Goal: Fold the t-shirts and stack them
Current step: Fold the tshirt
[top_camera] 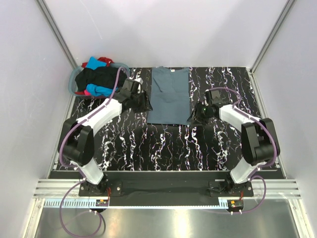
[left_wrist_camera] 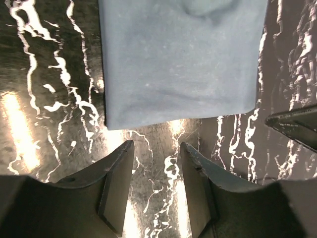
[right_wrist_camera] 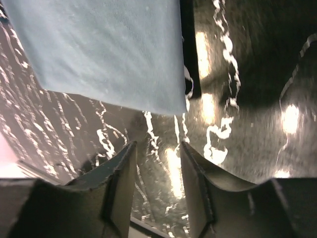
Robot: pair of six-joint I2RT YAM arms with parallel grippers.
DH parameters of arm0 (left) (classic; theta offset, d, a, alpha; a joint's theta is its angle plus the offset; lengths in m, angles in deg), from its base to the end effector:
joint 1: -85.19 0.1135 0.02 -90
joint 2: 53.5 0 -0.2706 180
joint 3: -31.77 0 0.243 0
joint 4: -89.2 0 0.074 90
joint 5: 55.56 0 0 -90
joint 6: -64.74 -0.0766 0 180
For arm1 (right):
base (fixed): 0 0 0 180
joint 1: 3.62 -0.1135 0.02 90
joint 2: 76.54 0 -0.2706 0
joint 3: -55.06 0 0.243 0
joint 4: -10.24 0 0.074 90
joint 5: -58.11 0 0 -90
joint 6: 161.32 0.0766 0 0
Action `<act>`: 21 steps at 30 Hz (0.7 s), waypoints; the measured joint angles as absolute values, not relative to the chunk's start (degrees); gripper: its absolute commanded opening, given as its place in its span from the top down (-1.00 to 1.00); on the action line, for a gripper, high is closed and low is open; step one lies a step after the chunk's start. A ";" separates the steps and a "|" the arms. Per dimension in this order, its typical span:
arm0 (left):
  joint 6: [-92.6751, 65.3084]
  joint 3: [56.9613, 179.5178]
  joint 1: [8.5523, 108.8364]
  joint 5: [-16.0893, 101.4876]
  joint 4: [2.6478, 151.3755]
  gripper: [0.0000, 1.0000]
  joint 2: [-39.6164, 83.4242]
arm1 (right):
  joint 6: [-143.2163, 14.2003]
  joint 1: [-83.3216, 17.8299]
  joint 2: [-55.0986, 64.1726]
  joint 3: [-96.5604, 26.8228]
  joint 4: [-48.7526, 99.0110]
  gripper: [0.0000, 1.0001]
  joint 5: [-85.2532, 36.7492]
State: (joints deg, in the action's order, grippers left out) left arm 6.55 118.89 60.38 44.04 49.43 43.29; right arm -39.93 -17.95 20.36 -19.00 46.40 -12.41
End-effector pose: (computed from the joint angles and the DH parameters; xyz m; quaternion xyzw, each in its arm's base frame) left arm 0.3475 -0.1747 0.2278 -0.0281 0.9347 -0.2329 0.2669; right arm 0.3345 0.1118 0.1625 0.0962 0.9459 0.2525 0.1794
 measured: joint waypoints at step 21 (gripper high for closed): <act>7.80 113.01 65.07 48.83 55.23 0.10 54.07 | -27.88 -17.95 21.95 -7.09 26.80 -0.01 -11.21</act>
